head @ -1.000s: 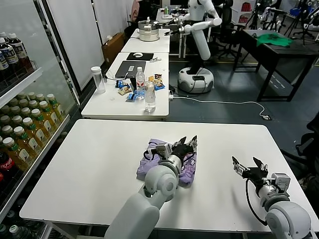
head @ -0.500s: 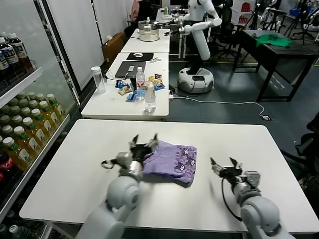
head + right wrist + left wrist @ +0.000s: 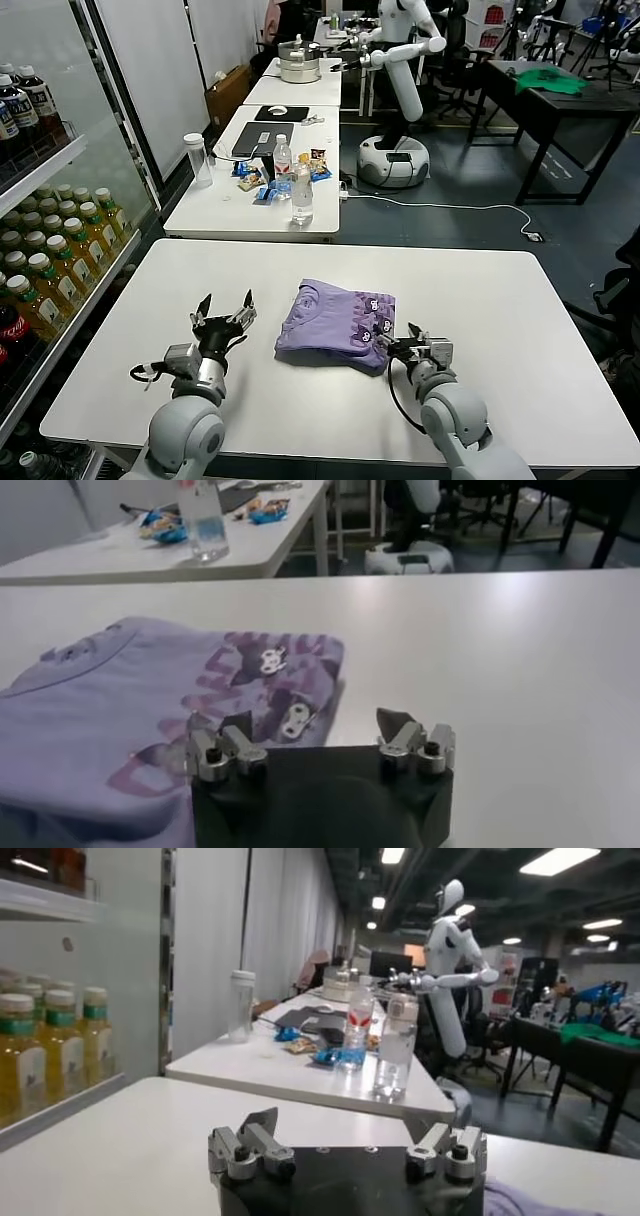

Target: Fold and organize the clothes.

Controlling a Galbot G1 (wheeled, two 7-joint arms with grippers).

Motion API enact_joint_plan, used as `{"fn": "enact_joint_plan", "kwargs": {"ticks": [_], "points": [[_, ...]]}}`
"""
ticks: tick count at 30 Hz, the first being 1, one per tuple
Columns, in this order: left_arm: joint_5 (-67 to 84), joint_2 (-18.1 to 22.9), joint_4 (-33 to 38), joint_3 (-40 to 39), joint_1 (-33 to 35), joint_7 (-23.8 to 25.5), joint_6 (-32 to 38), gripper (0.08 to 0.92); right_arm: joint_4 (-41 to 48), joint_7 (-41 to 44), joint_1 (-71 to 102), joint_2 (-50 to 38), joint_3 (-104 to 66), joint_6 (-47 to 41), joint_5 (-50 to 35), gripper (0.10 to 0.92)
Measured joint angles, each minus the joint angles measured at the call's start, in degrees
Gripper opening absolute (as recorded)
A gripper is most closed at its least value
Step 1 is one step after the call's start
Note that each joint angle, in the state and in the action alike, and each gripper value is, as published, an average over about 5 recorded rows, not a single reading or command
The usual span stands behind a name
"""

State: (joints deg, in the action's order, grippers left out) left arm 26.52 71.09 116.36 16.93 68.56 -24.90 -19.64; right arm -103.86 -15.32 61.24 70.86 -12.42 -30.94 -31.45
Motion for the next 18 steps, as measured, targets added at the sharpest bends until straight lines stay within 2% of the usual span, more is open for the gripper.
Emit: {"fn": "enact_joint_plan", "kwargs": {"ticks": [18], "points": [[-1.4,-1.2,2.1,2.0,3.9,0.2,0.4,0.823,6.3,1.3,-5.3,-0.3,1.5,1.4,-1.0,0.266]]}}
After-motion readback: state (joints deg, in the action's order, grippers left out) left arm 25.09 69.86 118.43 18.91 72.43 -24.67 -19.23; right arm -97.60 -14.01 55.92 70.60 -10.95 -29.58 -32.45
